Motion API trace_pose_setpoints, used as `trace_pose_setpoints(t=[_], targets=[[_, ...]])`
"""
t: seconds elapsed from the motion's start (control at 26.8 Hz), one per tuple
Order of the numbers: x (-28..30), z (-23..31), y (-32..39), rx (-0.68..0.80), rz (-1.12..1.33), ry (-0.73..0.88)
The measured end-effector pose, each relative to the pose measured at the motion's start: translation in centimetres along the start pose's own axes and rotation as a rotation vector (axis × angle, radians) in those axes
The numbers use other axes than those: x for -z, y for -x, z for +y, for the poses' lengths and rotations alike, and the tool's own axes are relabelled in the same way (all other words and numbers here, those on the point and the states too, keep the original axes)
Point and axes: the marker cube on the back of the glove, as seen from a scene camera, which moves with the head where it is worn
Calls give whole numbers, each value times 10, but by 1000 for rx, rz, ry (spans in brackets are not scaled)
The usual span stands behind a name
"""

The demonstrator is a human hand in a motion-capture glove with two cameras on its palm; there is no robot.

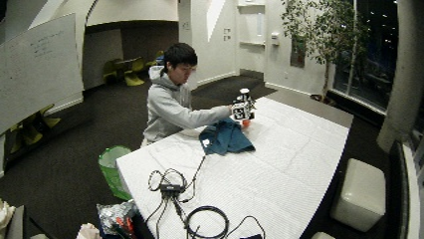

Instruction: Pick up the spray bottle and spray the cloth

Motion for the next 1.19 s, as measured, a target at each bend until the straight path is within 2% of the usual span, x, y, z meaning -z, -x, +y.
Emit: trace_pose_setpoints(t=[0.26,0.41,0.56,0.78,1.19], targets=[[-8,-5,8,22,-43,91],[0,9,0,38,78,259],[6,7,0,43,113,206],[32,32,-3,30,178,255],[53,62,32,62,72,158]])
